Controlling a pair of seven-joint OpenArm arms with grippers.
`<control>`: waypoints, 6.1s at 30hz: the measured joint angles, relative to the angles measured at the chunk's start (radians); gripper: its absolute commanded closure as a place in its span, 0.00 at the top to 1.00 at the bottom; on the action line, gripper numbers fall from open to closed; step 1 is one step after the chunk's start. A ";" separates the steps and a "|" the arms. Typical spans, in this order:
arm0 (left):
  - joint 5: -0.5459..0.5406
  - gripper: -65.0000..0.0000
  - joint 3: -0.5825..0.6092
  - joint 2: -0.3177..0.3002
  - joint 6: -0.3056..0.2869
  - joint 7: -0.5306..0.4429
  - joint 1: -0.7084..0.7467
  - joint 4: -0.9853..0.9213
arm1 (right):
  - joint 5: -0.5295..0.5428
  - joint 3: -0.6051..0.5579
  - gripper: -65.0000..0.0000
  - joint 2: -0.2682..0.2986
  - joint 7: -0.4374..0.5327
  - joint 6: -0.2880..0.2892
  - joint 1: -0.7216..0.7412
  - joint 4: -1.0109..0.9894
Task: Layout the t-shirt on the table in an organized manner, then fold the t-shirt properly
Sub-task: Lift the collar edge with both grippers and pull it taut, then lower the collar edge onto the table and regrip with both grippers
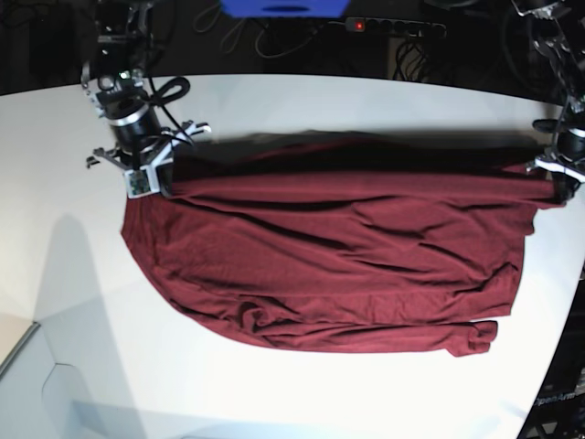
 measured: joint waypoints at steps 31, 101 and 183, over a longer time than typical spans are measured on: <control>0.175 0.00 0.026 0.034 0.003 -0.001 -0.017 0.106 | -0.005 -0.004 0.00 0.008 -0.008 0.000 0.126 -0.127; 0.413 0.12 0.121 0.030 0.000 0.570 -0.325 -0.163 | -0.004 -0.006 0.00 0.005 -0.008 0.000 0.165 -0.185; 0.338 0.58 -0.289 0.171 -0.180 0.291 -0.204 -0.070 | -0.001 0.002 0.41 0.002 -0.005 0.000 0.113 -0.069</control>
